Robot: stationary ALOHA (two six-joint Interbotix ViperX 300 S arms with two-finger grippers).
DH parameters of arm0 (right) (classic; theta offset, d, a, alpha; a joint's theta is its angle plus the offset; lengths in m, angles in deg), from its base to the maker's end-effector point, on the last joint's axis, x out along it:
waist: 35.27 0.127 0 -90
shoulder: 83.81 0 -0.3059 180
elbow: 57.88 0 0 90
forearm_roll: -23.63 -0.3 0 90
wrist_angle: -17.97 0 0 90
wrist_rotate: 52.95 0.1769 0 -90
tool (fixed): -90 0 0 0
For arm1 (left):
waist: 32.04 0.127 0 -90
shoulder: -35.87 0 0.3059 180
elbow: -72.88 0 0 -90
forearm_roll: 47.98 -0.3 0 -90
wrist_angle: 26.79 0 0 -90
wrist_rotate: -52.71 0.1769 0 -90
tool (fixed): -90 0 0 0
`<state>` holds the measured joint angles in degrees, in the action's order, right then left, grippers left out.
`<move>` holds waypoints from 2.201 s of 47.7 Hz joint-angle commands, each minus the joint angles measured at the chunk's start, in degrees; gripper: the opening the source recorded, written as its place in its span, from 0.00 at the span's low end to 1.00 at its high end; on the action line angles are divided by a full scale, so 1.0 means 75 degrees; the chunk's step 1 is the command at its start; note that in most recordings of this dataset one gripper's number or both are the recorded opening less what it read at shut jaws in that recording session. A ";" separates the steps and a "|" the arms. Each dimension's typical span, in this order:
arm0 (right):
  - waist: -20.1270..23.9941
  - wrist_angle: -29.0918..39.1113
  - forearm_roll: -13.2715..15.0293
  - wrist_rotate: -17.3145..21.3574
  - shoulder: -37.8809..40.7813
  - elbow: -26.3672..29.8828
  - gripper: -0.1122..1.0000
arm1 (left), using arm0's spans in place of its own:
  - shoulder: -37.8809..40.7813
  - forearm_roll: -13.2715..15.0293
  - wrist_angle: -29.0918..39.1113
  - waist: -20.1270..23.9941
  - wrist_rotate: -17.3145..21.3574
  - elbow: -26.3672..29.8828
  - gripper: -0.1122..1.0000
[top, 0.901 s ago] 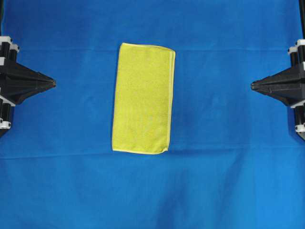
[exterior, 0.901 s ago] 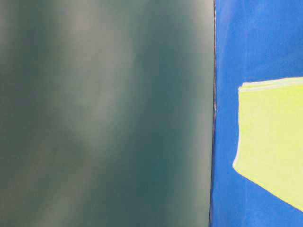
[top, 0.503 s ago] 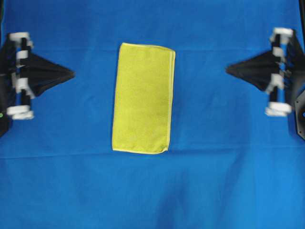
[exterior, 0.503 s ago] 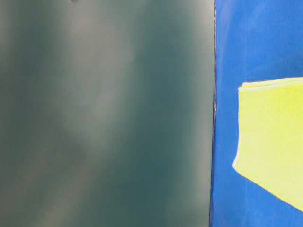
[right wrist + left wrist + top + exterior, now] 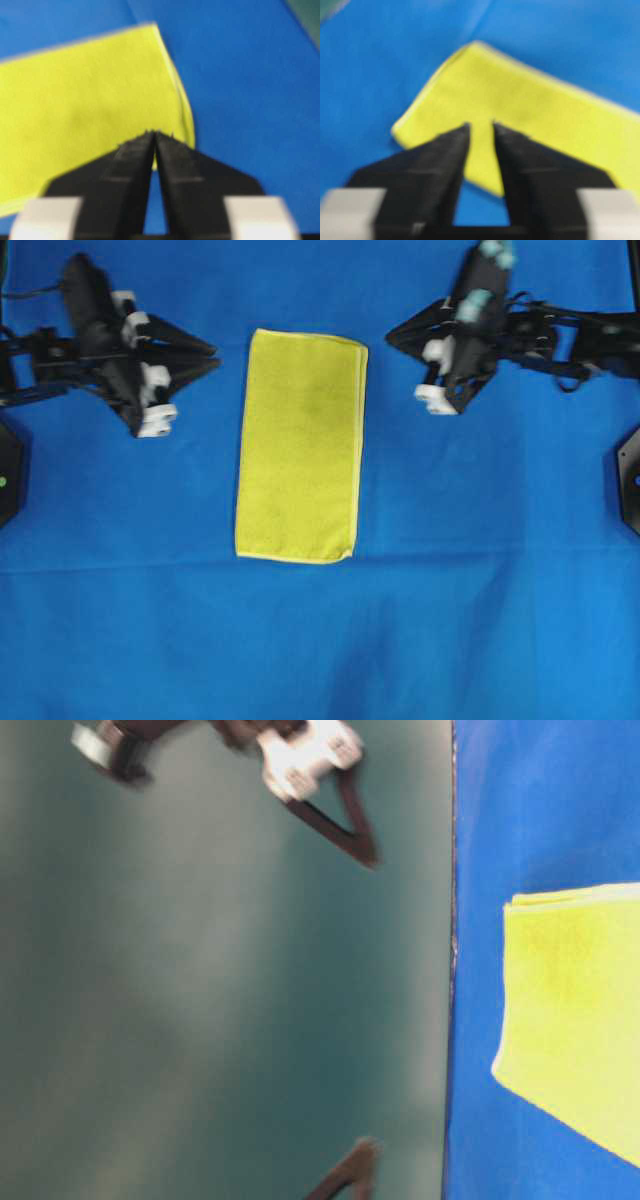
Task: Fold a vertical towel.
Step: 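Move both grippers to the far corners of the yellow towel, then close both grippers on the far corners of the towel, then lift the far edge with both grippers and fold it toward the near edge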
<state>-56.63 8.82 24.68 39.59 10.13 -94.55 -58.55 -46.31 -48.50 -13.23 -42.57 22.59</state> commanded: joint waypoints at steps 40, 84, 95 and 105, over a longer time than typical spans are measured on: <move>-0.0539 -0.0375 0.0188 -0.0023 0.2742 0.1359 0.59 | 0.4195 0.0012 -0.1184 0.1195 0.0082 0.1840 0.76; -0.0855 -0.0258 0.0445 -0.0070 0.2262 0.1324 0.14 | 0.3492 0.0000 -0.0527 0.1242 0.0375 0.2109 0.13; -0.1207 -0.0258 0.0633 -0.0070 0.2227 0.1430 0.14 | 0.3574 0.0000 -0.0422 0.1523 0.0680 0.2426 0.13; -0.1195 -0.0258 0.0633 0.0012 0.2180 0.1418 0.14 | 0.3527 0.0012 -0.0387 0.1535 0.0715 0.2520 0.13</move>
<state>-65.51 7.07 29.34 39.42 28.67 -84.80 -30.60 -46.31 -51.40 -1.80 -37.38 40.60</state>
